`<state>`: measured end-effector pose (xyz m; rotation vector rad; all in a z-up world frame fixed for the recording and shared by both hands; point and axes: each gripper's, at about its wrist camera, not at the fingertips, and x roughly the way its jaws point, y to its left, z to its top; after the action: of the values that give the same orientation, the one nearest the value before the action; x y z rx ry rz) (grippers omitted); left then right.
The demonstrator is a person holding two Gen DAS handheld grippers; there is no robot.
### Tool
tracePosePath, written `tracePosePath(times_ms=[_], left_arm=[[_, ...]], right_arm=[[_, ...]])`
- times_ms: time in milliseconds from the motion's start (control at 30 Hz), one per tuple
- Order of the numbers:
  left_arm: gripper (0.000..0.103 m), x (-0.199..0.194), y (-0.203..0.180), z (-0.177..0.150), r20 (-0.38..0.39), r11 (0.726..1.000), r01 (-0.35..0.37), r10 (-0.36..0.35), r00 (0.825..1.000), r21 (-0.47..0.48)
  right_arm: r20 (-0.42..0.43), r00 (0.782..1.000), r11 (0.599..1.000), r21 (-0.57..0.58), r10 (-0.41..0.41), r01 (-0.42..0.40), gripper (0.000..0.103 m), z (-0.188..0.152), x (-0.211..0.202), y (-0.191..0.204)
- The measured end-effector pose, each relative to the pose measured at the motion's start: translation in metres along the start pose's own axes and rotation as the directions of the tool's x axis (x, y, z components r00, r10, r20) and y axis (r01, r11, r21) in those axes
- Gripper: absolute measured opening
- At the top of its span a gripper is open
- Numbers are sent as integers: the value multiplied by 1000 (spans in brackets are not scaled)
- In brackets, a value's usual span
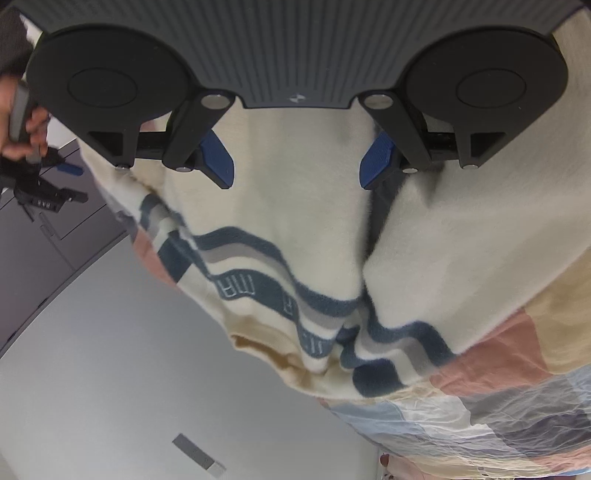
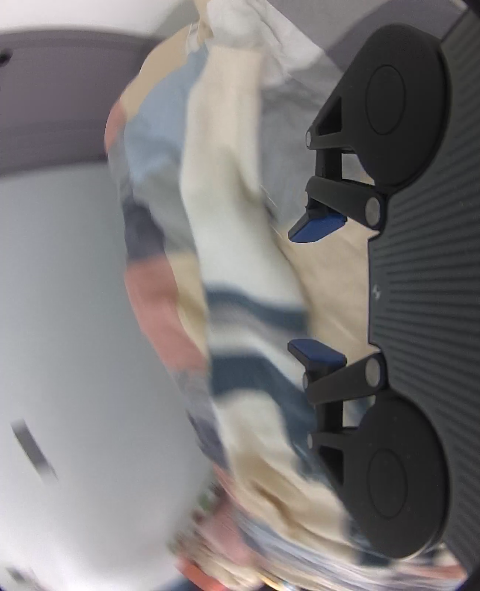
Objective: Fold large clothes
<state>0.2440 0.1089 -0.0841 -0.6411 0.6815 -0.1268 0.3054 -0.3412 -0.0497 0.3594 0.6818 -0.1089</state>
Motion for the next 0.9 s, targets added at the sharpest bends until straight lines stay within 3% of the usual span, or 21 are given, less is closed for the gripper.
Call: tracePosePath(times_ms=[200, 433, 667, 900], left_arm=[[79, -24, -7, -6, 24, 998, 70, -70, 997, -9], [79, -33, -23, -19, 9, 988, 140, -141, 990, 57], [78, -8, -46, -32, -76, 972, 209, -202, 976, 107], [73, 37, -99, -51, -210, 917, 348, -308, 928, 195]], right_arm=[[-31, 991, 986, -101, 133, -136, 60, -77, -68, 57], [-36, 969, 966, -86, 243, -245, 60, -138, -97, 60], [91, 965, 969, 4, 246, -247, 61, -145, -114, 33], [141, 954, 955, 98, 266, -281, 63, -144, -115, 8]])
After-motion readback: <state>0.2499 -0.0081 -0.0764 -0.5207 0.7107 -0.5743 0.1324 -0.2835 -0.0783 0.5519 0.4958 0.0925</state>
